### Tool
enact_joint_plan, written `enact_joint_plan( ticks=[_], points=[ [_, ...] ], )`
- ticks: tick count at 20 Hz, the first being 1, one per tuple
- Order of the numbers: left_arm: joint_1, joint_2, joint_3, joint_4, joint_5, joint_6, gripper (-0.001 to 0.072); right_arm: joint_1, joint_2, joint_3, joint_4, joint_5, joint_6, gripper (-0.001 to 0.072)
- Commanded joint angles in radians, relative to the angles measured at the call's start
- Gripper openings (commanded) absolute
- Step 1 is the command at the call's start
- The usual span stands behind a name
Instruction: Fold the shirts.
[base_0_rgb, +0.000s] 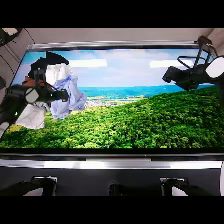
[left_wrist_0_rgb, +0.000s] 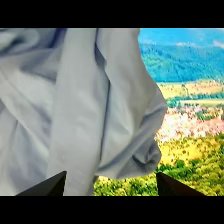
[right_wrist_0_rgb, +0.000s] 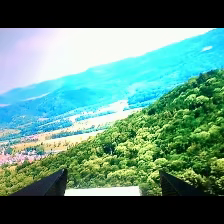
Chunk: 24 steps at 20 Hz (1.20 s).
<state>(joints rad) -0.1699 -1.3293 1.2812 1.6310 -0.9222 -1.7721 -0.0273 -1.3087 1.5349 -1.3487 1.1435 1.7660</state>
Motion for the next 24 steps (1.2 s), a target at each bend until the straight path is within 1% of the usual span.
enact_joint_plan(
  ticks=[1,4,5,9,10,11,12,13,15,16,18,21,23,24],
  points=[
    [0.074,-0.274,0.305,-0.026,-0.169,0.022,0.0715,0.001,-0.004,0.001,0.061,0.112,0.001,0.0694],
    [0.096,-0.517,0.540,-0.088,-0.400,0.021,0.0720,0.000,-0.018,0.001,0.048,0.167,-0.031,0.0694],
    [0.095,-0.565,0.573,-0.087,-0.441,0.021,0.0720,0.001,-0.024,0.001,0.048,0.172,-0.031,0.0694],
    [0.092,-0.637,0.583,-0.087,-0.451,0.021,0.0720,0.001,-0.040,-0.002,0.053,0.174,-0.031,0.0691],
    [0.092,-0.641,0.583,-0.087,-0.451,0.021,0.0695,0.001,-0.042,-0.002,0.055,0.175,-0.031,0.0686],
    [0.092,-0.641,0.582,-0.087,-0.451,0.021,0.0478,0.001,-0.043,-0.002,0.055,0.176,-0.031,0.0675],
    [0.092,-0.641,0.583,-0.087,-0.450,0.021,0.0184,0.001,-0.043,-0.002,0.055,0.180,-0.031,0.0675],
    [0.092,-0.639,0.583,-0.088,-0.452,0.024,0.0025,0.001,-0.043,-0.002,0.056,0.186,-0.031,0.0674],
    [0.088,-0.613,0.590,-0.098,-0.443,0.027,0.0024,0.000,-0.035,-0.001,0.053,0.187,-0.039,0.0674],
    [0.084,-0.584,0.609,-0.098,-0.419,0.052,0.0023,0.000,-0.023,-0.001,0.043,0.170,-0.063,0.0674],
    [0.068,-0.494,0.669,-0.100,-0.359,0.107,0.0023,0.000,0.030,-0.001,-0.024,0.091,-0.101,0.0674],
    [0.001,-0.272,0.713,-0.176,-0.227,0.151,0.0023,0.000,0.154,-0.001,-0.177,-0.016,-0.102,0.0674],
    [-0.080,-0.135,0.713,-0.252,-0.167,0.176,0.0024,0.000,0.240,-0.001,-0.241,-0.034,-0.077,0.0675],
    [-0.130,-0.085,0.713,-0.275,-0.158,0.176,0.0023,0.000,0.278,-0.001,-0.256,-0.027,-0.073,0.0675]
  ],
)
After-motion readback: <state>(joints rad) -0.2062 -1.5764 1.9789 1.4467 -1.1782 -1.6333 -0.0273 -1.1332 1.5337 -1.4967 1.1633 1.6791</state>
